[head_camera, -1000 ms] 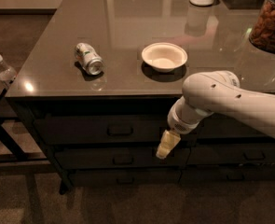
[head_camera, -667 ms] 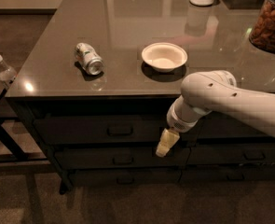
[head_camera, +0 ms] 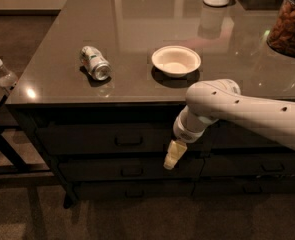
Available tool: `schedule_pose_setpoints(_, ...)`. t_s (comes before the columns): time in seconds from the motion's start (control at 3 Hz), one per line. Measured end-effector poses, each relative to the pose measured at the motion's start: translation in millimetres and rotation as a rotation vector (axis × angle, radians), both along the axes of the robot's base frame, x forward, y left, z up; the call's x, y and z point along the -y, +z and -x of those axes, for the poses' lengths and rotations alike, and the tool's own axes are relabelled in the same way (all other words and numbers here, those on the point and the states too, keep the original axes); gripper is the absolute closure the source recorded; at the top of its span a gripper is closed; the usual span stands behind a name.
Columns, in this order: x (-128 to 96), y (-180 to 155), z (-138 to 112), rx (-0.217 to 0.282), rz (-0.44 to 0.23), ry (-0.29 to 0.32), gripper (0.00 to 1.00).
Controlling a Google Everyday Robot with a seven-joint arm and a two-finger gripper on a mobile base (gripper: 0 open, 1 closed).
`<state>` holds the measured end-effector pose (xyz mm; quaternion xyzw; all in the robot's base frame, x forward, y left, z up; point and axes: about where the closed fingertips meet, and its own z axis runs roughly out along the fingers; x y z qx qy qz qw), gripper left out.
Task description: Open top drawer
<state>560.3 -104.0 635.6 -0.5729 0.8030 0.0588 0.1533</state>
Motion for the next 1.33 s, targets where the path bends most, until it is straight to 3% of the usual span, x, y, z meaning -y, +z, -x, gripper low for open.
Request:
schedule_pose_setpoints(0.33, 0.7, -6.6, 11.0, -0.037, 0.005, 0.006, 0.0)
schedule_pose_setpoints(0.67, 16.6, 2.7, 36.0, -0.069, 0.013, -0.029, 0.0)
schedule_pose_setpoints(1.33, 14.5, 1.7, 44.1, -0.088, 0.005, -0.007, 0.0)
